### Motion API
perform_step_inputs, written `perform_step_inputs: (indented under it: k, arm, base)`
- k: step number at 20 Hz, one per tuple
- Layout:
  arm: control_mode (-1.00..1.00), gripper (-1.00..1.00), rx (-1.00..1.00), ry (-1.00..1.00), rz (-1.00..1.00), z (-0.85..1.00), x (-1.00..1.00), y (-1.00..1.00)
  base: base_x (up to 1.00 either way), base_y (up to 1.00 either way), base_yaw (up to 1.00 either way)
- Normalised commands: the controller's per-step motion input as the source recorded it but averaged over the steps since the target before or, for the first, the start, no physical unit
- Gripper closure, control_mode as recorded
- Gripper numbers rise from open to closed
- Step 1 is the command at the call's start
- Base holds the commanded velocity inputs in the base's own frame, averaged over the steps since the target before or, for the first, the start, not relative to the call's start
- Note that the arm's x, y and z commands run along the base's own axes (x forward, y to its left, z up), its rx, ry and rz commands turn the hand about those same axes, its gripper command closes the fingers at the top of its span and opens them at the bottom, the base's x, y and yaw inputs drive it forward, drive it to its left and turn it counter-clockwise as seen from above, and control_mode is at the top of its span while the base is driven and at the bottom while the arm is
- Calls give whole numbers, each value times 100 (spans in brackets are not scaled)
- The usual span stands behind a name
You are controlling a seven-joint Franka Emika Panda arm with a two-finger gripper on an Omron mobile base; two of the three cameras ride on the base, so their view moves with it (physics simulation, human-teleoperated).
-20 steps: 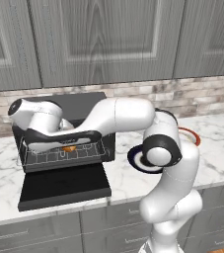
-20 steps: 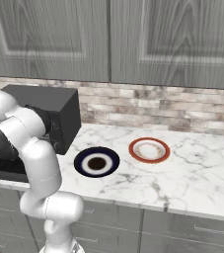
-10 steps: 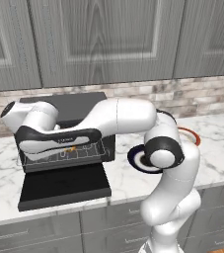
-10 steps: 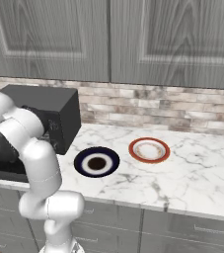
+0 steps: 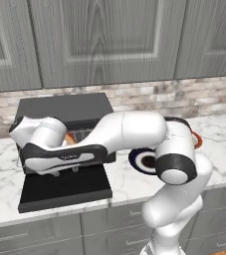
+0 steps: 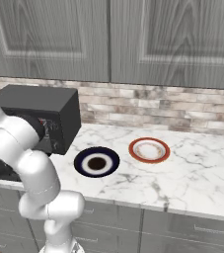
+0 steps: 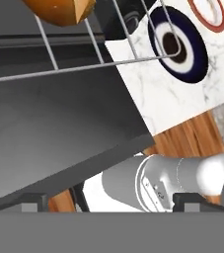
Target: Open the toaster oven door. Place the hotdog bun on the top rack in the toaster oven and place the steak on the bottom rack.
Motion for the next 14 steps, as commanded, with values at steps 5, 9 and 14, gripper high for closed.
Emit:
perform_step_inputs:
  k: [5,9,14]
  arm:
    - [-100,-100,21,0,0,-45,5,-47]
    - [-100,-100,15,0,1,-47,28,-19]
    - [-100,-100,7,-2,8,-35,42,-1]
  base:
    - [0,0,0]
    - [0,0,0]
    - [0,0,0]
